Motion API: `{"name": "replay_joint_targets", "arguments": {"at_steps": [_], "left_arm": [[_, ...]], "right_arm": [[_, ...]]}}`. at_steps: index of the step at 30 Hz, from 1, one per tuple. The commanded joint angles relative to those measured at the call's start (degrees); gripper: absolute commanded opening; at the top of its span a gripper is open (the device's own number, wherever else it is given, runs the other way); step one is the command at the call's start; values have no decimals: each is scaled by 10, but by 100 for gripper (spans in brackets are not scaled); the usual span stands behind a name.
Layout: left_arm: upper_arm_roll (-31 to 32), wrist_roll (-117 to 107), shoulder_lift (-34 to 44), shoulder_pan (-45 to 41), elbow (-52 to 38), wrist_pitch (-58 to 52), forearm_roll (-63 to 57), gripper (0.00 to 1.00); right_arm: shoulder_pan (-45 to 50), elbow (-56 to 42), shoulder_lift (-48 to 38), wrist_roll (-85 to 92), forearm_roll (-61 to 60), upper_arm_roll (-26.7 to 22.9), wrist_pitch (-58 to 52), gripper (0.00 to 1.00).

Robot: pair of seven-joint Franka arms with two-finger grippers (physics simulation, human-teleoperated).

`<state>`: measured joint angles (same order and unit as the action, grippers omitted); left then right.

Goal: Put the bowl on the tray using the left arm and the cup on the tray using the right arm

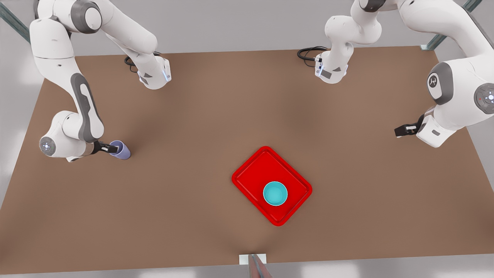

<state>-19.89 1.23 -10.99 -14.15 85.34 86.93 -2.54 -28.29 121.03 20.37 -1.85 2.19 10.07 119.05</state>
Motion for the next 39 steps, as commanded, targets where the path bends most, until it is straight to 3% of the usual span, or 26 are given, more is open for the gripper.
{"name": "replay_joint_targets", "arguments": {"at_steps": [1,4,5,6,8,9,21,25,27,31,32,34,37,39], "left_arm": [[0,0,0,0,0,0,0,100],[0,-1,0,0,0,-1,0,100],[0,-1,0,0,0,-2,0,100],[0,-1,-2,0,1,-2,0,100],[0,-1,-3,0,0,-2,0,100],[0,-1,-3,0,0,-4,0,100],[-2,-1,-8,1,-1,-7,0,100],[-2,0,-8,0,-1,-6,1,100],[-1,0,-8,0,-1,-6,1,100],[-1,0,-8,0,-1,-5,1,100],[-1,0,-8,0,-1,-5,1,100],[-2,0,-8,0,-1,-5,0,100],[-1,0,-8,0,0,-5,1,100],[-2,0,-8,0,-1,-4,1,100]], "right_arm": [[0,0,1,0,0,0,1,100],[0,0,8,0,0,-2,6,100],[0,-1,8,0,0,-2,6,92],[0,0,7,0,0,-2,5,60],[1,-1,7,-1,0,-2,1,25],[2,-1,7,-3,0,-2,-1,21],[15,-8,4,-7,0,0,-19,21],[47,-71,-52,-1,-10,15,-123,21],[108,-145,-72,-4,-18,45,-169,21],[361,-299,-62,-65,-22,46,-175,21],[420,-337,-33,-115,-19,35,-175,21],[538,-426,49,-134,-22,-61,-173,21],[607,-536,171,-228,-24,-85,-149,21],[628,-541,195,-235,-59,-92,-111,21]]}}
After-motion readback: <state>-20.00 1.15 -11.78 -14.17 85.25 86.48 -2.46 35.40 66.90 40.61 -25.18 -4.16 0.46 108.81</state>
